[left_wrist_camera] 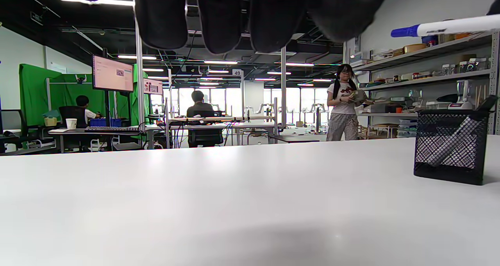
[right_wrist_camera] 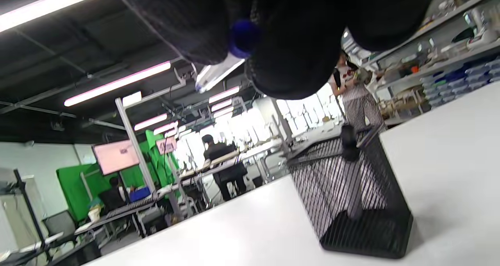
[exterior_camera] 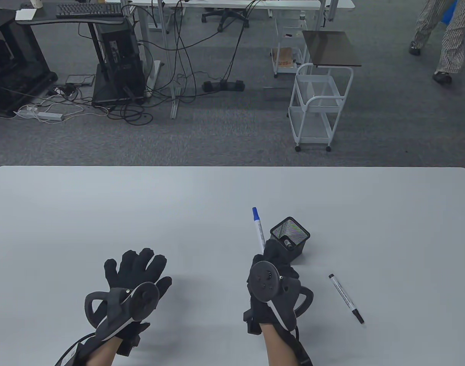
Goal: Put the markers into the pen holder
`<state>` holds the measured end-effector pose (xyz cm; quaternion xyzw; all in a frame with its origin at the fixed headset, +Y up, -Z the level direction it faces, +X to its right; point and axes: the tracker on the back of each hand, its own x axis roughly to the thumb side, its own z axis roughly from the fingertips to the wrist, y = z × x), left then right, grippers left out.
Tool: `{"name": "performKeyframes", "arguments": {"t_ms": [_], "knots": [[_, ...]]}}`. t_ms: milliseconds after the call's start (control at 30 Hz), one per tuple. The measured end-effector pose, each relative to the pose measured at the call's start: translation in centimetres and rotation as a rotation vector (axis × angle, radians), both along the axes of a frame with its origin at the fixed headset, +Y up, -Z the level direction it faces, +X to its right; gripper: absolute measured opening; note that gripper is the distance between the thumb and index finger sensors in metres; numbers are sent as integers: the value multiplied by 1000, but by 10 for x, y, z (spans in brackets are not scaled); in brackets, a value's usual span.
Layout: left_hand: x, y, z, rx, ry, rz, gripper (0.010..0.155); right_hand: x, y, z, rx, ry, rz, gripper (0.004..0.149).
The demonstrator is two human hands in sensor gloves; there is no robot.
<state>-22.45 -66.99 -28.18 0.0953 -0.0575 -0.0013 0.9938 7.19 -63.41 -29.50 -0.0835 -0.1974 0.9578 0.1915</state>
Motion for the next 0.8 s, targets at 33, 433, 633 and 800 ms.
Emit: {"name": "performKeyframes", "arguments": {"t_ms": [33, 433, 633, 800], "knots": [[0, 0, 0, 0, 1, 0, 60, 5, 2, 2, 28, -23, -6, 51], [1, 0, 0, -3, -2, -8, 60, 44, -2, 3, 163, -172, 3, 45], [3, -1, 1, -6, -7, -13, 59, 55, -7, -2, 157, -216, 32, 44], [3, -2, 1, -11, -8, -15, 60, 58, -14, -8, 150, -263, 102, 48]]}}
